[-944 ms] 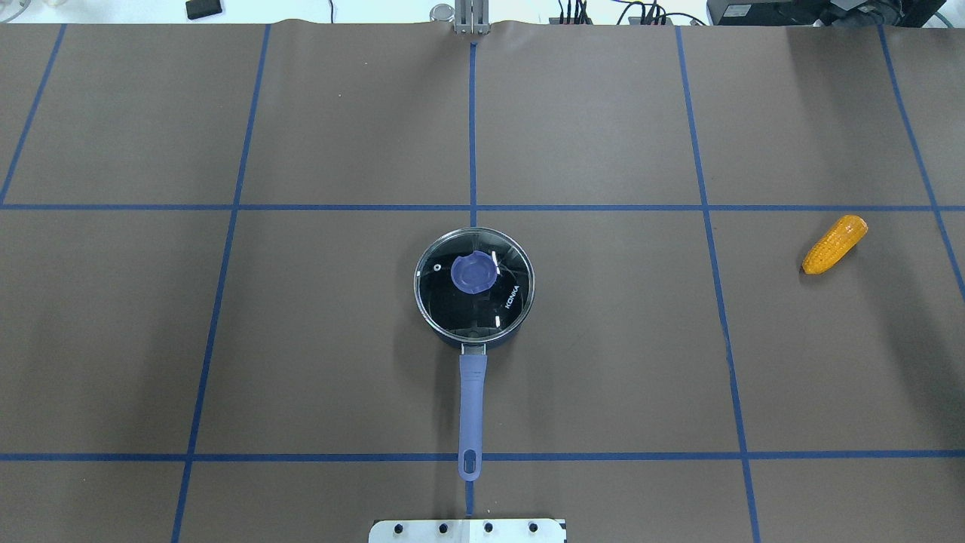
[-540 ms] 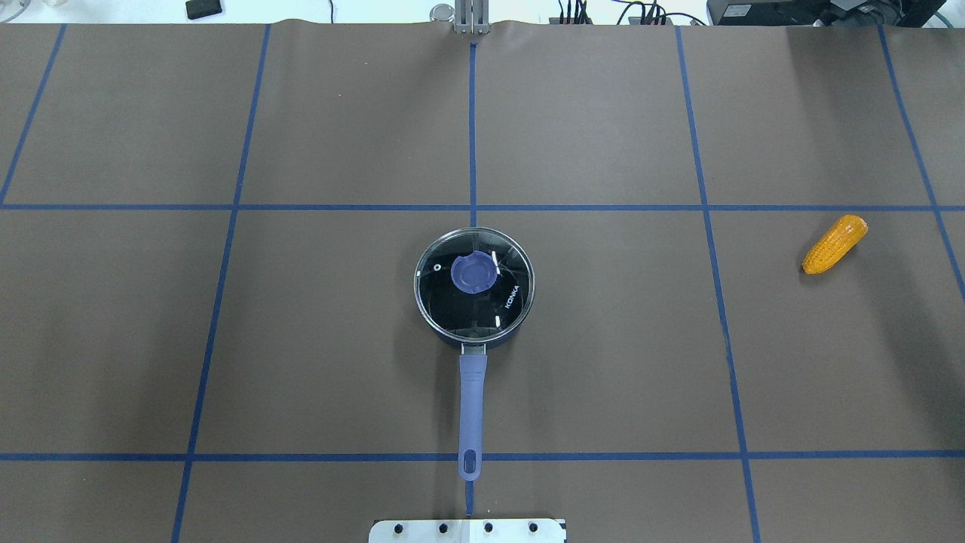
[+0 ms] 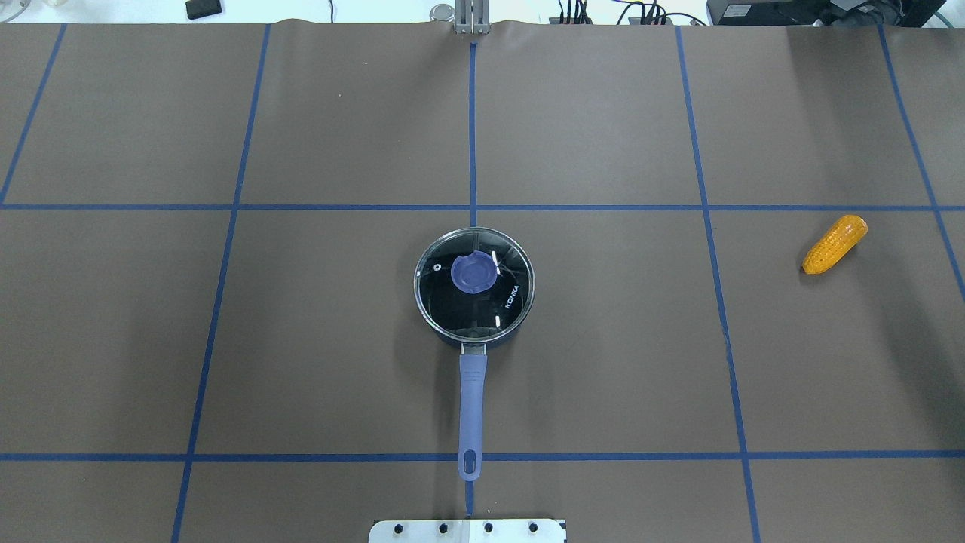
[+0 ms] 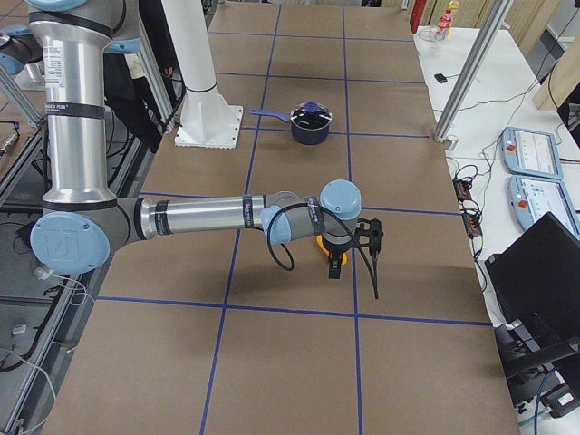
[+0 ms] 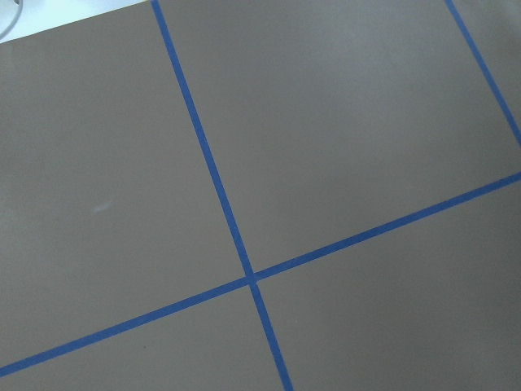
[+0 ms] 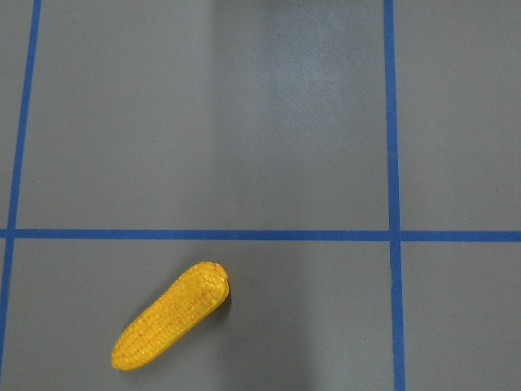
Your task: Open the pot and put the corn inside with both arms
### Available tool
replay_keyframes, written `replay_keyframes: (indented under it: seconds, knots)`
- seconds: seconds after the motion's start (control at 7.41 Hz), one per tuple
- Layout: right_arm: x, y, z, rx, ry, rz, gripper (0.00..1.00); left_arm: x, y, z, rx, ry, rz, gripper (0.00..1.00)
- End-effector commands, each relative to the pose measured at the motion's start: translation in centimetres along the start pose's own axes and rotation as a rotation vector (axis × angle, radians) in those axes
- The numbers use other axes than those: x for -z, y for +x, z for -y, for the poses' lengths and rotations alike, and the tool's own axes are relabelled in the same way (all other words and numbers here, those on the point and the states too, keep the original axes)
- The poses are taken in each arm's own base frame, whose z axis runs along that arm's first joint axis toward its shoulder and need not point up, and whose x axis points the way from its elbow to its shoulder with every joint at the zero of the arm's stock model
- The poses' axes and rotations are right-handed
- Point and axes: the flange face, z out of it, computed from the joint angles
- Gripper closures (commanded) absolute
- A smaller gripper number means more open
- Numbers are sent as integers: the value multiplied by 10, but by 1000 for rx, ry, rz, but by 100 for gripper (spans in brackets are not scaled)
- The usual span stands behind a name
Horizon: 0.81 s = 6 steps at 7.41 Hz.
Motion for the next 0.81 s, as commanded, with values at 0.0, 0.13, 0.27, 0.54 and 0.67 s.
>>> replay_keyframes:
  seconds: [0.0, 0.13, 0.27, 0.54, 0.67]
  knots:
    - [-35, -42, 5, -117, -36, -42, 0, -8, 91, 40, 67, 5, -35, 2]
    - [-63, -64, 5, -119, -43, -108, 0, -13, 126, 59, 93, 2, -55, 2]
    - [-71, -77, 22, -137, -36, -119, 0, -18, 164, 70, 126, -4, -75, 2]
    - [-85, -96, 47, -136, -54, -126, 0, -43, 261, 74, 187, -12, -72, 2]
    - [-94, -99, 61, -142, -60, -133, 0, -56, 323, 71, 228, -25, -73, 2]
